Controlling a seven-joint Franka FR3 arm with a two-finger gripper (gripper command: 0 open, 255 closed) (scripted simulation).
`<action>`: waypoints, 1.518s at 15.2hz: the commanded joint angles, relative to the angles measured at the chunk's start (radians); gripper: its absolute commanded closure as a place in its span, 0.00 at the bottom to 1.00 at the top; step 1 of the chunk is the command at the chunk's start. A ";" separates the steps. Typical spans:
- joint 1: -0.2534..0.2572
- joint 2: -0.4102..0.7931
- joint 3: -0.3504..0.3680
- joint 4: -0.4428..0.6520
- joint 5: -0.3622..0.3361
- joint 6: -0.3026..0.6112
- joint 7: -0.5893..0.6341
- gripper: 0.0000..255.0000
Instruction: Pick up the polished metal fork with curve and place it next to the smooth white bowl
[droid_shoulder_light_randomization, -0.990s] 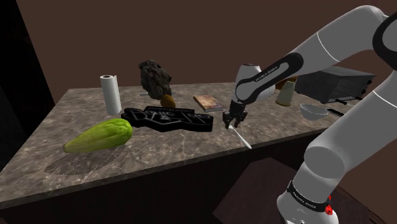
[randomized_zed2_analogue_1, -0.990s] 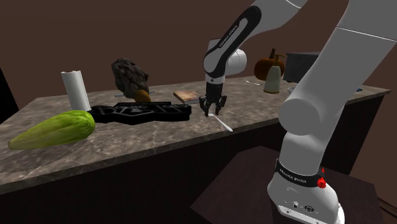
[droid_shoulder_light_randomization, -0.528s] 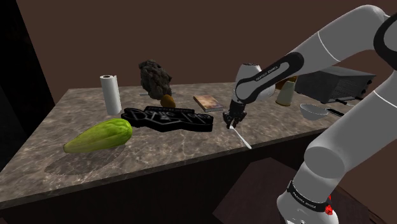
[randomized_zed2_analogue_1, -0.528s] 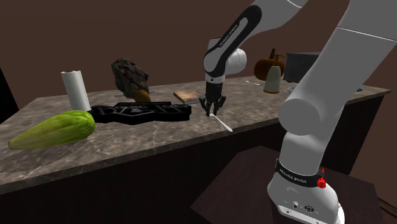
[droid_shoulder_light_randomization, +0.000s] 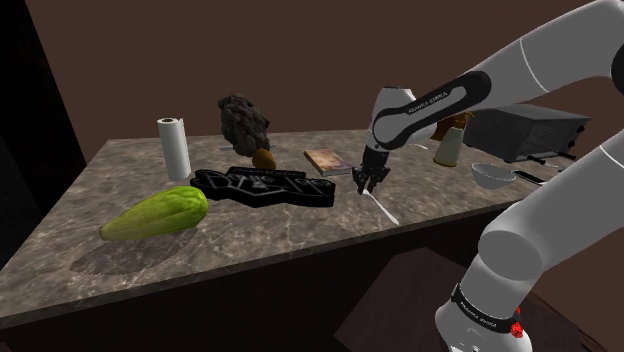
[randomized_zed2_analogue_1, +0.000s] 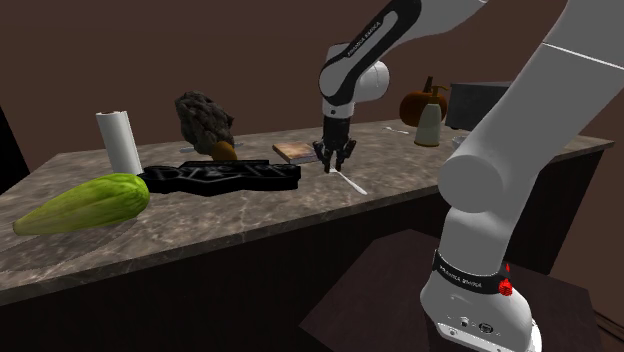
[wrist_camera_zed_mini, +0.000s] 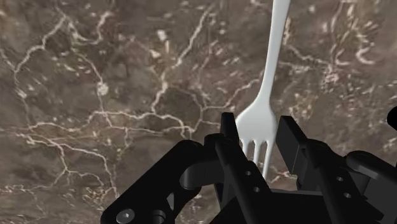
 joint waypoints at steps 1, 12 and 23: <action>0.000 -0.020 0.000 0.014 0.000 -0.034 0.000 1.00; 0.000 -0.097 0.002 0.108 0.000 -0.205 0.001 1.00; -0.055 -0.125 -0.095 0.172 -0.039 -0.296 -0.126 1.00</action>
